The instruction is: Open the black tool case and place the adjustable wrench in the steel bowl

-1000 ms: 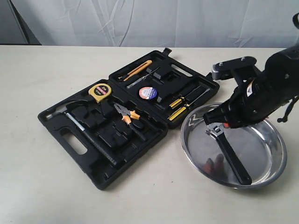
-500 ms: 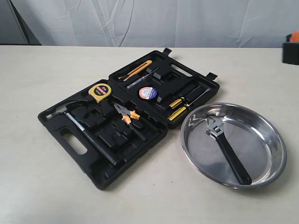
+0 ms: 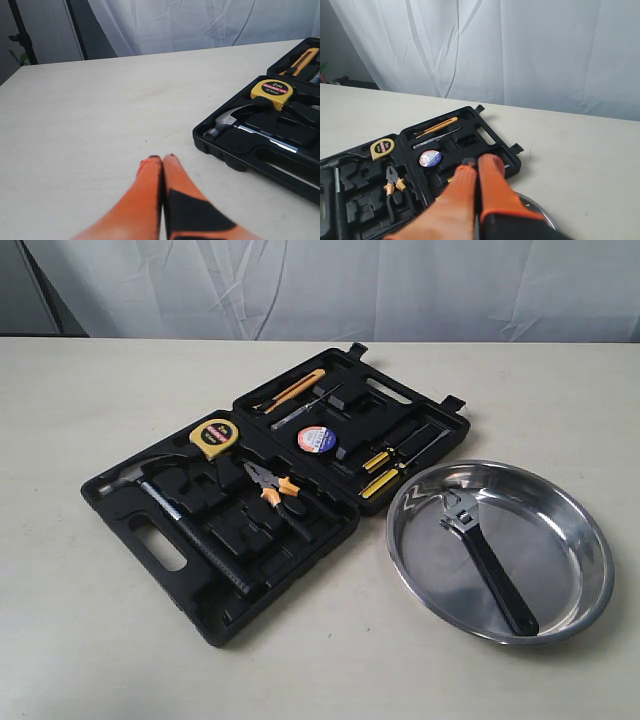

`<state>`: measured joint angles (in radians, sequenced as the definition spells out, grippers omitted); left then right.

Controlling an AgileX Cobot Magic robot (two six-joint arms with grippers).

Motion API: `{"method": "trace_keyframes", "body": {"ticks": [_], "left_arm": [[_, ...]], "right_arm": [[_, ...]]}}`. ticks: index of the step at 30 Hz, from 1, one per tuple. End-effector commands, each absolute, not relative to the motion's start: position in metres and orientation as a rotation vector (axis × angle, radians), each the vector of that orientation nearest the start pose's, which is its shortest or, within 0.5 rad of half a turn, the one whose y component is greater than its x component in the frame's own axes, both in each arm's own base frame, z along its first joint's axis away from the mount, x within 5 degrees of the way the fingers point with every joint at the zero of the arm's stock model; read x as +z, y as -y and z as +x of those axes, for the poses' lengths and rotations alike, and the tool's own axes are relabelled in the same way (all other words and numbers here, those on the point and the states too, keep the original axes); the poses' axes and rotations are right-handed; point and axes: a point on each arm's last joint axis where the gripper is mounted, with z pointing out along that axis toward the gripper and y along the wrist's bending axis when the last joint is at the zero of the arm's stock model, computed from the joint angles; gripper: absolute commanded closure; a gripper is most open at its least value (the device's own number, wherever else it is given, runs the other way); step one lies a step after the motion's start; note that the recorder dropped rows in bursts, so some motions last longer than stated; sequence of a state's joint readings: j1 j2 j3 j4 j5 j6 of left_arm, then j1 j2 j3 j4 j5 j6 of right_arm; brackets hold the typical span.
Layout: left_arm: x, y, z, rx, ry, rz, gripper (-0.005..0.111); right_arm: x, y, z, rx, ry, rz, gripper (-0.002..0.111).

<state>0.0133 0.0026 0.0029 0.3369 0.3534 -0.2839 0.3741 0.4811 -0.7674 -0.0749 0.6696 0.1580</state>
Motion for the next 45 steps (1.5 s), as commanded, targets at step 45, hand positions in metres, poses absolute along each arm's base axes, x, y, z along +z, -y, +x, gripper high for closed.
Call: {"method": "trace_keyframes", "body": {"ticks": [45], "left_arm": [[0.184, -0.011, 0.053, 0.134, -1.809, -0.066, 0.107]], "right_arm": [[0.185, -0.002, 0.054, 0.027, -1.800, -0.022, 0.109]]}}
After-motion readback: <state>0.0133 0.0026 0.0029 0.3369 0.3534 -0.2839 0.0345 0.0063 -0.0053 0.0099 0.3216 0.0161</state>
